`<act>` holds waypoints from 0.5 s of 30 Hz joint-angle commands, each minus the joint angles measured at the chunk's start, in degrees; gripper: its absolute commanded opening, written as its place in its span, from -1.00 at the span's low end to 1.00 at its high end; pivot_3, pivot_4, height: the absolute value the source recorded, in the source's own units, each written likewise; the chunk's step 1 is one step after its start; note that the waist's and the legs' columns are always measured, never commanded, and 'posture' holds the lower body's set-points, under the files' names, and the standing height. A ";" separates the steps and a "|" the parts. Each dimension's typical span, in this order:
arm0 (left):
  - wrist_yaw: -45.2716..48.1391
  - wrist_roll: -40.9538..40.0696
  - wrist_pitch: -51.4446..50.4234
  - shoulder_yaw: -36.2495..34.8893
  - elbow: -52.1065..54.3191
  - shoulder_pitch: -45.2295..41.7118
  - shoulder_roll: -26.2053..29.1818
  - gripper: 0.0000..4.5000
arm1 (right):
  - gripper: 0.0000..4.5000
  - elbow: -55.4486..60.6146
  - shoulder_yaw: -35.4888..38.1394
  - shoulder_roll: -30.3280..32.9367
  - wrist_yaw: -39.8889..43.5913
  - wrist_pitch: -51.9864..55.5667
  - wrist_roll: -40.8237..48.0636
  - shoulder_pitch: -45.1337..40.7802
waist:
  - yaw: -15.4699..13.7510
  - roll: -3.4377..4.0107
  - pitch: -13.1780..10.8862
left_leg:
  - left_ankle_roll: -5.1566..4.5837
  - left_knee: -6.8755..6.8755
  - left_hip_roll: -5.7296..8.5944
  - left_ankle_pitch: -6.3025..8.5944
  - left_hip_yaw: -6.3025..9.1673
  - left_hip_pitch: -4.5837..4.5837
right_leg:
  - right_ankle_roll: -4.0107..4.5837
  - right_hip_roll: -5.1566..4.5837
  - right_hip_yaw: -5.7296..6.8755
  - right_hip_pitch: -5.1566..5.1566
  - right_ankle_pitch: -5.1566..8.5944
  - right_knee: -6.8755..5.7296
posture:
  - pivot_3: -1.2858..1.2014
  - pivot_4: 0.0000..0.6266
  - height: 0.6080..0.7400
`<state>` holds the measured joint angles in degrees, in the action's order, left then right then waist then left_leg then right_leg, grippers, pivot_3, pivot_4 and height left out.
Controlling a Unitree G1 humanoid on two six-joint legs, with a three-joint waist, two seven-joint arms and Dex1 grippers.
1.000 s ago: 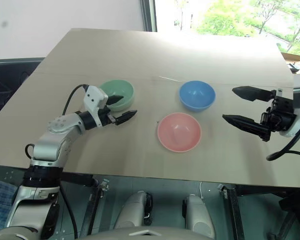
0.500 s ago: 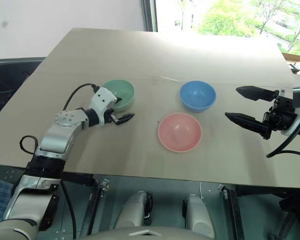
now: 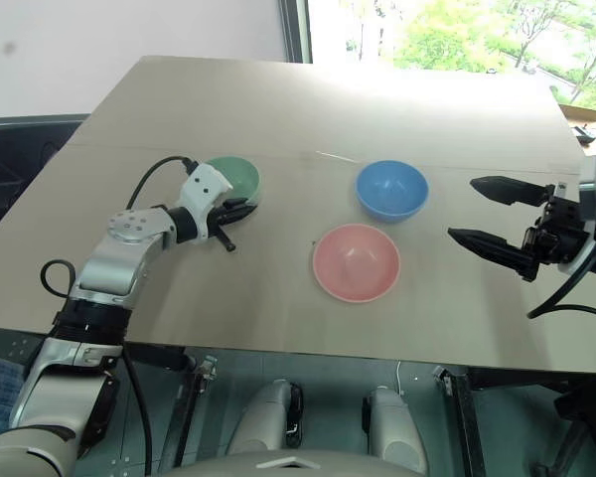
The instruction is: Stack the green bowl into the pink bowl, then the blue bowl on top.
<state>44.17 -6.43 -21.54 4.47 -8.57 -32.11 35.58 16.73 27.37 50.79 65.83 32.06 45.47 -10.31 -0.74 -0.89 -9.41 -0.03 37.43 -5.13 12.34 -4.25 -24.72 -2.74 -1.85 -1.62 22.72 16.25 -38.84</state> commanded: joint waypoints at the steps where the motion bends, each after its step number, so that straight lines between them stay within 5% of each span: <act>1: 1.34 -0.65 1.62 -0.94 0.65 -1.00 0.21 -0.97 | 1.00 -0.04 1.55 0.91 0.13 -1.43 0.11 0.22 | 0.00 0.00 0.00 | 0.00 0.00 0.00 0.00 0.00 0.00 | 0.00 0.00 0.00 0.00 0.00 0.00 | 0.03 -0.52 1.00; 15: 13.12 -9.09 4.30 0.76 11.96 -6.56 -2.25 -0.97 | 1.00 -1.08 1.23 0.75 0.48 -2.28 0.06 0.67 | 0.02 0.00 0.00 | 0.01 0.01 0.00 0.00 0.00 -0.02 | 0.00 0.01 0.00 0.00 0.00 0.01 | 0.03 -0.52 1.00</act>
<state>54.52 -13.69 -19.14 4.85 -1.12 -37.10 33.14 14.95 27.37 50.79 65.92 30.95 45.22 -9.78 -0.72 -0.89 -9.42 -0.02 37.44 -5.13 12.34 -4.25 -24.73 -2.74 -1.84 -1.62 22.71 16.25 -38.84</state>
